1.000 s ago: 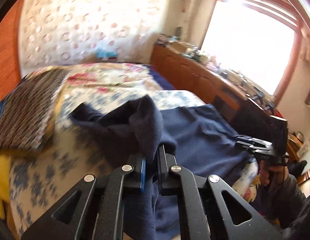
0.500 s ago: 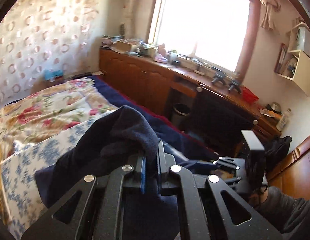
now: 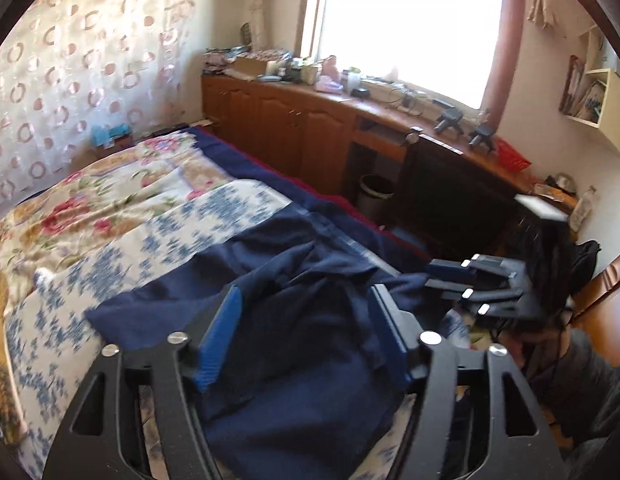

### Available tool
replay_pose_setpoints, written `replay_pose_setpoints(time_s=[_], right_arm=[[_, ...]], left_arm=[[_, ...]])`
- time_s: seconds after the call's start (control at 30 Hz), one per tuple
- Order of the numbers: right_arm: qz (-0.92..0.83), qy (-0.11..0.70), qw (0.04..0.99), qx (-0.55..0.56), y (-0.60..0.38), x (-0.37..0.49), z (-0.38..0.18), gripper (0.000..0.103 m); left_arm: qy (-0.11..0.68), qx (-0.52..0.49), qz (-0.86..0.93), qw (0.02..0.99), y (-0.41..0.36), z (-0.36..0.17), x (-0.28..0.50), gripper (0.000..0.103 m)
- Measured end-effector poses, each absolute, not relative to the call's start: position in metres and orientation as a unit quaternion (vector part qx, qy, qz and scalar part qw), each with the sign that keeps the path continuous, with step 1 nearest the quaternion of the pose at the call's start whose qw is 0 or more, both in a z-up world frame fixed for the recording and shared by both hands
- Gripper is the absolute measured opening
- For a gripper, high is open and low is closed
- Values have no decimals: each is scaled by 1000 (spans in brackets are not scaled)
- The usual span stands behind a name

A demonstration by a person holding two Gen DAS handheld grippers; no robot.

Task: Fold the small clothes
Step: 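Lay the lifted edge over the shirt and open the left gripper, then grasp the shirt edge with the right gripper and fold it over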

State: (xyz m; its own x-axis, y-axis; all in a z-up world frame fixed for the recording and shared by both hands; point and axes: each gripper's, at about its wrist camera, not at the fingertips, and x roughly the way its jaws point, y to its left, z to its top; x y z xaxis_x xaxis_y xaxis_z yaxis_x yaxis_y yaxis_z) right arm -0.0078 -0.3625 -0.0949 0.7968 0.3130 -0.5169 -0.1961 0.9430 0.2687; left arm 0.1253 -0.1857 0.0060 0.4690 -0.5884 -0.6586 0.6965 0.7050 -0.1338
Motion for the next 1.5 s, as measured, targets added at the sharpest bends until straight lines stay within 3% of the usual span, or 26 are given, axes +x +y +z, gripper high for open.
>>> replay_pose_setpoints(time_s=[0.23, 0.33, 0.43, 0.8, 0.9, 0.93, 0.97, 1.3, 1.5], right_arm=[[152, 292, 942, 59, -345, 19, -87, 47], [153, 302, 940, 38, -333, 33, -87, 61], [153, 312, 937, 12, -322, 48, -88, 66], [136, 380, 914, -46, -295, 103, -102, 66], [149, 383, 911, -43, -292, 107, -102, 35], [155, 381, 911, -41, -292, 106, -101, 17], [161, 371, 914, -39, -290, 103, -97, 7], [189, 265, 945, 5, -306, 27, -37, 5], [148, 296, 944, 8, -338, -6, -55, 5]], left_arm=[[366, 72, -322, 870, -135, -28, 123, 73], [374, 61, -300, 875, -115, -42, 123, 73], [379, 50, -280, 881, -99, -55, 126, 73], [366, 8, -236, 900, -62, -78, 126, 73], [357, -9, -231, 905, -56, -82, 123, 73], [357, -14, -231, 905, -54, -83, 123, 73], [358, -19, -232, 904, -53, -85, 123, 73], [356, -21, -233, 905, -56, -86, 117, 73], [347, -20, -237, 907, -59, -82, 112, 73]])
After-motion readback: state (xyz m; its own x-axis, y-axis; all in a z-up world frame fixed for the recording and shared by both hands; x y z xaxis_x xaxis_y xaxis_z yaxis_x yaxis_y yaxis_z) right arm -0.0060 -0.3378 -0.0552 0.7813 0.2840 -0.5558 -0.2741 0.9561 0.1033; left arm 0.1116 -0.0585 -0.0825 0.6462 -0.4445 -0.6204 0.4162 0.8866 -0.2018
